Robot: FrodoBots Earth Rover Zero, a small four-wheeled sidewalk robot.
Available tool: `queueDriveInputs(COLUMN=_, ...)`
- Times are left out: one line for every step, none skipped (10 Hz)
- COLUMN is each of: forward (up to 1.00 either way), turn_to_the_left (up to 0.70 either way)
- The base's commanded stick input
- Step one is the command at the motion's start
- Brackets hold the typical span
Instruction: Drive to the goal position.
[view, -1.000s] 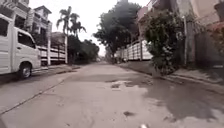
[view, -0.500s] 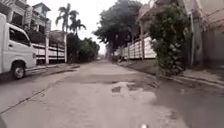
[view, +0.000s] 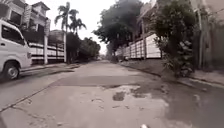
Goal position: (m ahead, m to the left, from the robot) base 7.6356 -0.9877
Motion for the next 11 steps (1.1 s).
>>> queueDriveInputs(forward=0.7, turn_to_the_left=0.0)
queueDriveInputs(forward=0.7, turn_to_the_left=0.0)
queueDriveInputs(forward=0.7, turn_to_the_left=0.0)
queueDriveInputs(forward=0.7, turn_to_the_left=0.0)
queueDriveInputs(forward=0.7, turn_to_the_left=0.0)
queueDriveInputs(forward=0.7, turn_to_the_left=0.0)
queueDriveInputs(forward=0.7, turn_to_the_left=0.0)
queueDriveInputs(forward=0.7, turn_to_the_left=0.0)
queueDriveInputs(forward=0.7, turn_to_the_left=0.0)
queueDriveInputs(forward=0.7, turn_to_the_left=0.0)
queueDriveInputs(forward=0.7, turn_to_the_left=0.0)
